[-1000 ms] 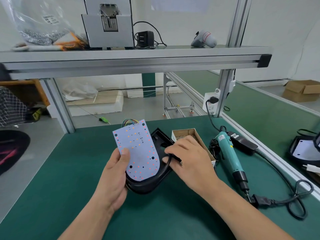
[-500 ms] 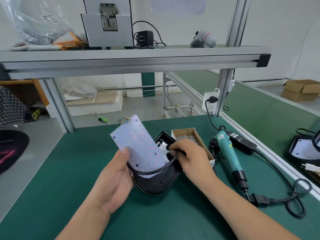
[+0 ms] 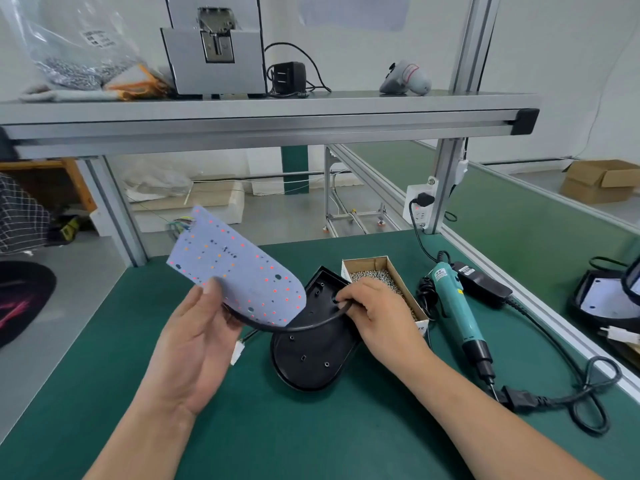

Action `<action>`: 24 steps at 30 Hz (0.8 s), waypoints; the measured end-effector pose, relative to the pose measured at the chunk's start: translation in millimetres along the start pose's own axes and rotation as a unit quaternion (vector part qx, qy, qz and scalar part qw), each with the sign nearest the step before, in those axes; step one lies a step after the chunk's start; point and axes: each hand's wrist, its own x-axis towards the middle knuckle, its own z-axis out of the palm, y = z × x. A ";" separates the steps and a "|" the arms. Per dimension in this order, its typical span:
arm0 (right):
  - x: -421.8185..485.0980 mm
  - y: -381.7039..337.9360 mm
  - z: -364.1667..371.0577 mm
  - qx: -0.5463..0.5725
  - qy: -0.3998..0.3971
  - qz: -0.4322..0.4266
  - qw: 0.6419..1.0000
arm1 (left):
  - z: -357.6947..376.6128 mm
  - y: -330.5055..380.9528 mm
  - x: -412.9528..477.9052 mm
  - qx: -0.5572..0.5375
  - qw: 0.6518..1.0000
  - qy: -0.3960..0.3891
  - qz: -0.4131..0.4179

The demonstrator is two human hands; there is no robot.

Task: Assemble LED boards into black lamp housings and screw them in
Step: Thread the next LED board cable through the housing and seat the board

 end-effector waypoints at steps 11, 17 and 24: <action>2.6 7.4 4.9 0.057 0.049 0.049 0.996 | 0.5 2.3 -14.3 0.025 0.986 -0.086 -0.143; 3.8 10.0 8.3 0.123 0.069 0.072 0.987 | 12.4 -6.9 -20.5 0.207 0.963 -0.151 -0.082; 4.4 9.9 10.7 0.195 0.066 0.093 0.974 | 4.3 -11.2 -16.8 0.209 0.957 -0.172 -0.101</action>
